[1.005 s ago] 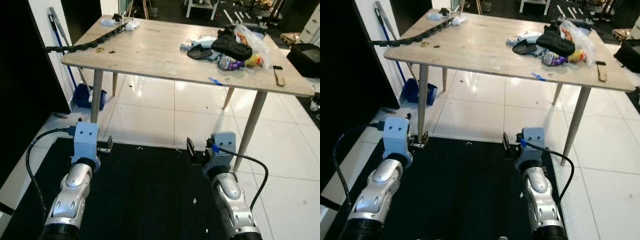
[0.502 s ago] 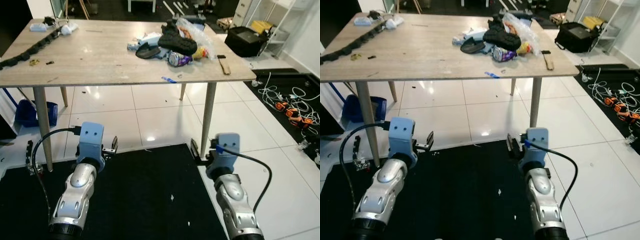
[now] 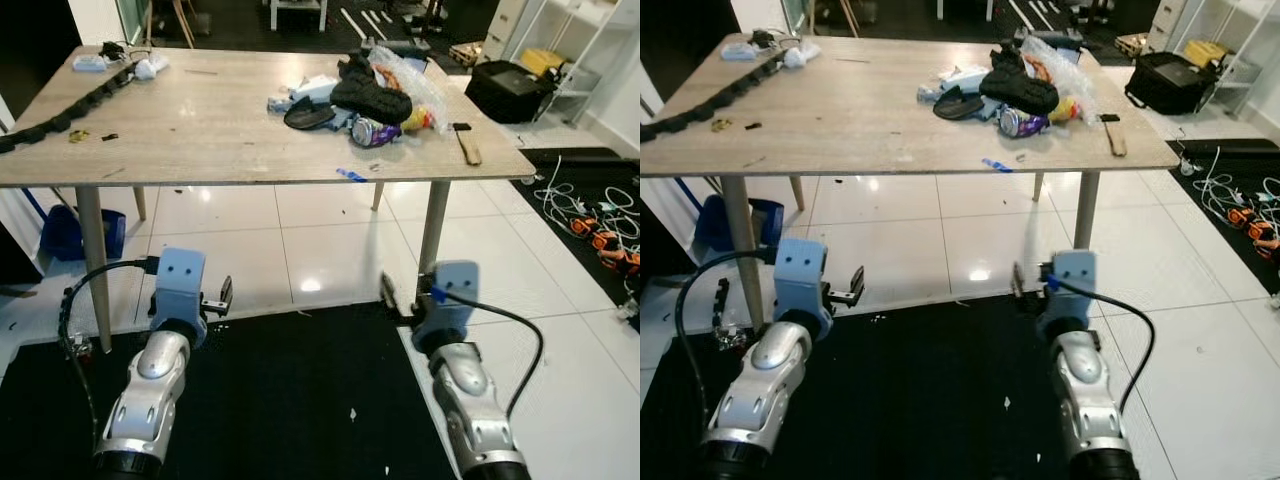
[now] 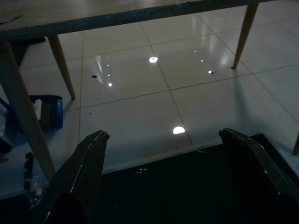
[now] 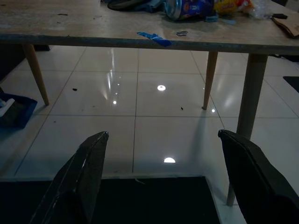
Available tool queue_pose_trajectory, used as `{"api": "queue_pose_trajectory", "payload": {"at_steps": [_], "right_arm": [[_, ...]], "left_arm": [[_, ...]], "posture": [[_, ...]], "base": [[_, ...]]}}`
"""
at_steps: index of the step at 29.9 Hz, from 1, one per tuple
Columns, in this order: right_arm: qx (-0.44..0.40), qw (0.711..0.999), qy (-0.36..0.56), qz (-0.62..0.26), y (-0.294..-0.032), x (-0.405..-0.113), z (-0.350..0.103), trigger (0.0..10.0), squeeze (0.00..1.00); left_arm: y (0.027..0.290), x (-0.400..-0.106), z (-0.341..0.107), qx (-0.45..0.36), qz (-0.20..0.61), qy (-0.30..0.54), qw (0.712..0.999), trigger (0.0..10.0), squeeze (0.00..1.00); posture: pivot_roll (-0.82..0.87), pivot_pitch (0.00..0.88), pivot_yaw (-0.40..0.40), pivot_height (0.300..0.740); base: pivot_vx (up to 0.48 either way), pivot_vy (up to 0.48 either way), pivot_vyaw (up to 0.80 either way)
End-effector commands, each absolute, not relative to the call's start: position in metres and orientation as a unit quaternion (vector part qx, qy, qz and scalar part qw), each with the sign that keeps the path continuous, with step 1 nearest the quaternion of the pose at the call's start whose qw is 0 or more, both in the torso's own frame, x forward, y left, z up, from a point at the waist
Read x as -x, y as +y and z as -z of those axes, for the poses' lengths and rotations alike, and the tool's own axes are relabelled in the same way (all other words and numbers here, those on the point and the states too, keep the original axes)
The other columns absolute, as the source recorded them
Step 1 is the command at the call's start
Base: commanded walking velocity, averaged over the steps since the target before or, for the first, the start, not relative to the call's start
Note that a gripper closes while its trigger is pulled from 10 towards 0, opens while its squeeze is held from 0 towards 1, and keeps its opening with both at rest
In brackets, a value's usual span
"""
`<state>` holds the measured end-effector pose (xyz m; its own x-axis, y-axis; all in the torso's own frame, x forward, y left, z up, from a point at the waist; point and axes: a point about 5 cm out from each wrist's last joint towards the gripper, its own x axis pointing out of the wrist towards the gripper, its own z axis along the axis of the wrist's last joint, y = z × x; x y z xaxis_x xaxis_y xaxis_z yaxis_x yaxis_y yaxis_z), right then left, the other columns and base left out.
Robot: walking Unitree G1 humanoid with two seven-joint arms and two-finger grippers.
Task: Picking trash to rubbish bin
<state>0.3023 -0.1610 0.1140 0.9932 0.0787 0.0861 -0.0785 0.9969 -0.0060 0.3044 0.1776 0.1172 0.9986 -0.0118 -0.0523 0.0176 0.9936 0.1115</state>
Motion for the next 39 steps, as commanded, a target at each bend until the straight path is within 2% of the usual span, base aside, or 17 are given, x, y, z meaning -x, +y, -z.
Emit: {"api": "queue_pose_trajectory", "payload": {"at_steps": [1, 16, 20, 39], "right_arm": [[0.001, 0.999, -0.040, -0.028, -0.1673, -0.2995, -0.1119, 10.0, 0.00], [-0.008, 0.999, -0.040, -0.021, -0.1694, -0.3000, -0.1122, 10.0, 0.00], [-0.006, 0.999, -0.039, -0.018, -0.1708, -0.3003, -0.1123, 10.0, 0.00], [-0.002, 0.998, -0.053, -0.014, -0.1727, -0.3003, -0.1166, 10.0, 0.00]], "left_arm": [[0.1730, -0.3028, -0.1147, -0.060, 0.014, 0.028, 0.998, 10.0, 0.00], [0.1715, -0.3035, -0.1150, -0.061, 0.018, 0.026, 0.998, 10.0, 0.00], [0.1705, -0.3041, -0.1151, -0.062, 0.019, 0.026, 0.998, 10.0, 0.00], [0.1705, -0.3044, -0.1158, -0.063, 0.021, 0.023, 0.998, 10.0, 0.00]], "posture": [[-0.07, 0.100, -0.037, 0.740], [-0.07, 0.086, -0.036, 0.740], [-0.07, 0.084, -0.035, 0.740], [-0.07, 0.081, -0.033, 0.740]], "base": [[0.277, 0.000, 0.00], [0.277, 0.000, 0.00], [0.275, 0.000, -0.77], [0.277, 0.000, 0.00]]}}
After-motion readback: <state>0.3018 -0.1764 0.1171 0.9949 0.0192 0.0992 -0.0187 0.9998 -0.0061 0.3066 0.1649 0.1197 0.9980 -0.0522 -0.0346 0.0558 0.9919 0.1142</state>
